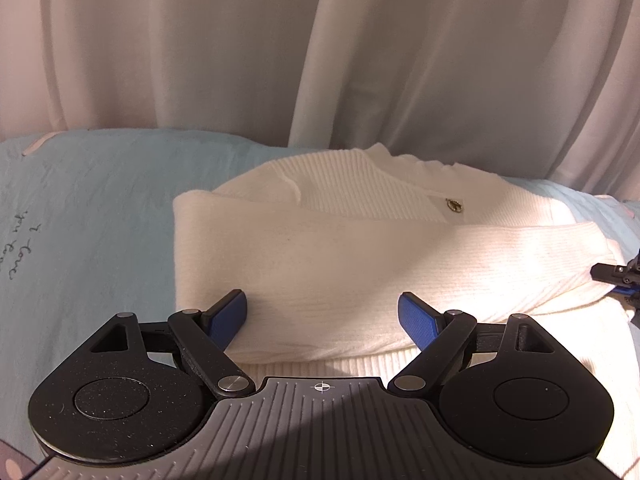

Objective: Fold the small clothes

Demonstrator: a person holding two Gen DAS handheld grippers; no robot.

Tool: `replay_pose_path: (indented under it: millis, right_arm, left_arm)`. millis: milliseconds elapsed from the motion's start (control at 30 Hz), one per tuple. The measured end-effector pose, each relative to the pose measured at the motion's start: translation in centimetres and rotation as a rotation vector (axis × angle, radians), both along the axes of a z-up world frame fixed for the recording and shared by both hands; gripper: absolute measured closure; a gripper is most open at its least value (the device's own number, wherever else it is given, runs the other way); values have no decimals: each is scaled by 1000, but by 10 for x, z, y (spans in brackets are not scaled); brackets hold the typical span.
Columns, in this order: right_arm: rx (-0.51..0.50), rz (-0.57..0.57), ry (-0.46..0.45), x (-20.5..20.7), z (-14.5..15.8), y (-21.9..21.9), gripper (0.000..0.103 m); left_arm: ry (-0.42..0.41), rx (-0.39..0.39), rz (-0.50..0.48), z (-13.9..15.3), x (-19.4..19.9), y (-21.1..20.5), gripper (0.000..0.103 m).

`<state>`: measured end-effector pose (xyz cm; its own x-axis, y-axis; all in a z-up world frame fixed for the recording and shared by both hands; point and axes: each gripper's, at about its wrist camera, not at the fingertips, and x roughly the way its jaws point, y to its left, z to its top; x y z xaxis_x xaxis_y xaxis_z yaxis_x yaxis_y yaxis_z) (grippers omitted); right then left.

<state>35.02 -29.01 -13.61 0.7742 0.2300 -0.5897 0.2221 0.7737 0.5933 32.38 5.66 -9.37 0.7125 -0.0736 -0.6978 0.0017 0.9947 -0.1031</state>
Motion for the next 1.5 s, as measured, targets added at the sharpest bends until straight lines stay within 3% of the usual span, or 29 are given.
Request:
replay_pose_path:
  millis: [133, 200, 267, 333, 467, 633, 833, 933, 1033, 1100, 1200, 1300, 1400, 1500]
  right_arm:
    - [-23, 28, -15, 0, -1, 0, 95]
    - [-40, 74, -21, -10, 2, 2, 89]
    - [-47, 127, -39, -29, 6, 3, 76]
    - [-56, 175, -25, -54, 6, 7, 73]
    - [-65, 316, 12, -127, 0, 9, 72]
    - [-112, 452, 88, -222, 4, 3, 72]
    - [-121, 526, 164, -277, 8, -5, 70]
    - [-178, 539, 179, -290, 10, -6, 61]
    - [-135, 549, 201, -295, 3, -12, 61]
    - [-102, 576, 201, -299, 1, -13, 64]
    - [-72, 593, 203, -301, 0, -11, 67]
    - [-33, 603, 220, -301, -5, -12, 75]
    - [2, 607, 231, -301, -8, -15, 80]
    - [23, 621, 243, -299, -11, -12, 91]
  left_arm:
    - [-8, 58, -12, -5, 7, -3, 13]
    - [-7, 69, -13, -4, 4, -1, 14]
    - [-5, 66, -7, 0, -4, 5, 14]
    - [-4, 59, -19, 5, -17, 12, 14]
    - [33, 59, -58, 12, -63, 21, 13]
    - [165, 24, -83, 8, -146, 35, 14]
    - [276, -86, -52, 16, -225, 51, 17]
    - [318, -154, -68, 18, -247, 56, 23]
    - [340, -190, -69, 19, -261, 61, 31]
    - [363, -223, -60, 19, -268, 65, 47]
    - [396, -281, -47, 18, -273, 71, 57]
    - [432, -311, -42, 16, -278, 75, 65]
    - [459, -314, -48, 16, -281, 79, 65]
    - [464, -348, -37, 15, -280, 79, 68]
